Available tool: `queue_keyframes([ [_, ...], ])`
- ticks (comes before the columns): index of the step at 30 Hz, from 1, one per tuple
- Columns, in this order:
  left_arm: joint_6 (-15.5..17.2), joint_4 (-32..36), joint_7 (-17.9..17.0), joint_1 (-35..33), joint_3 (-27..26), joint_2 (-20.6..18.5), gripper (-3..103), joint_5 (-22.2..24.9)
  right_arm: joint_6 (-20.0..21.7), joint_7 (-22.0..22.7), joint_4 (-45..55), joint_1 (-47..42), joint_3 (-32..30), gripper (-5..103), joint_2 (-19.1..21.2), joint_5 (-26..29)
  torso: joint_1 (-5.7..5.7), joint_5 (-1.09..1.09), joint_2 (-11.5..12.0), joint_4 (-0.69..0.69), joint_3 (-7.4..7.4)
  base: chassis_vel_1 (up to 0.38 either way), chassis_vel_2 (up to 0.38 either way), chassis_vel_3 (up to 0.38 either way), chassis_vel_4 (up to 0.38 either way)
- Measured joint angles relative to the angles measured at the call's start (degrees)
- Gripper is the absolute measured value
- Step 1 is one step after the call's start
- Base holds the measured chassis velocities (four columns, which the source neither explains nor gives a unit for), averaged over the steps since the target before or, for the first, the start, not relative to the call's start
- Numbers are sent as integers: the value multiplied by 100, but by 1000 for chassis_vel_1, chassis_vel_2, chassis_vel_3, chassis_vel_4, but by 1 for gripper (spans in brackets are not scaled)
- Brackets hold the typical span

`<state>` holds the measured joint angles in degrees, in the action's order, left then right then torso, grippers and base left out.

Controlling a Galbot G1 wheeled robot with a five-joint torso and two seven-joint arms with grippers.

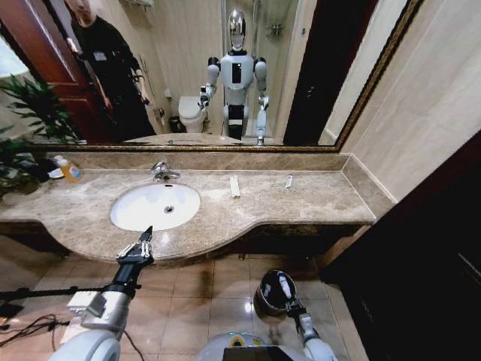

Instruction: Pick up the trash from the sink and place it in the trash bin.

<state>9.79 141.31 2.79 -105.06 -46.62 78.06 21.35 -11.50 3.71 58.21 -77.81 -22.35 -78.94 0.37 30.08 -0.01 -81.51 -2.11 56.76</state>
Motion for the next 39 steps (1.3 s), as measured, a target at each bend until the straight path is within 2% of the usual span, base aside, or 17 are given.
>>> queue_keyframes([
  [9,0,0,0,0,0,0,0,0,-298,171,-1102,646,-60,23,-300,-334,0,0,0,0,0,0,0,0,0],
  [11,0,0,0,0,0,0,0,0,-300,207,-1152,685,-55,20,-320,-345,0,1,0,0,0,0,0,0,0],
  [13,0,0,0,0,0,0,0,0,-301,268,-1204,730,-51,22,-341,-360,0,1,0,0,0,0,0,0,0],
  [16,0,0,0,0,0,0,0,0,-310,455,-1287,810,-44,39,-403,-389,0,1,0,0,0,0,0,0,0],
  [18,0,0,0,-1,0,0,0,0,-311,476,-1287,812,-44,39,-407,-389,0,1,0,0,0,0,0,0,0],
  [20,0,0,0,0,0,0,0,0,-315,500,-1280,808,-43,50,-403,-389,0,1,0,0,0,0,0,0,0],
  [21,0,0,0,0,0,0,0,0,-315,500,-1280,808,-43,50,-403,-389,0,1,0,0,0,0,0,0,0],
  [24,0,0,0,-1,0,0,0,0,-327,516,-1240,796,-46,66,-365,-376,0,1,0,0,0,0,0,0,0],
  [27,0,0,0,-1,0,0,0,0,-328,526,-1210,781,-52,72,-351,-360,0,1,0,0,0,0,0,0,0],
  [29,0,0,0,0,0,0,0,0,-328,531,-1161,753,-56,83,-313,-333,0,1,0,0,0,0,0,0,0],
  [30,0,0,0,0,0,0,0,0,-328,531,-1161,753,-56,83,-313,-333,0,1,0,0,0,0,0,0,0],
  [32,0,0,0,0,0,0,0,0,-328,532,-1122,741,-57,93,-282,-320,0,0,0,0,0,0,0,0,0],
  [33,0,0,0,0,0,0,0,0,-328,532,-1122,741,-57,93,-282,-320,0,0,0,0,0,0,0,0,0],
  [35,0,0,0,0,0,0,0,0,-320,532,-1078,738,-57,100,-259,-309,0,1,0,0,0,0,0,0,0],
  [39,0,0,0,0,0,0,0,0,-300,532,-1040,737,-58,100,-245,-301,0,1,0,0,0,0,0,0,0],
])
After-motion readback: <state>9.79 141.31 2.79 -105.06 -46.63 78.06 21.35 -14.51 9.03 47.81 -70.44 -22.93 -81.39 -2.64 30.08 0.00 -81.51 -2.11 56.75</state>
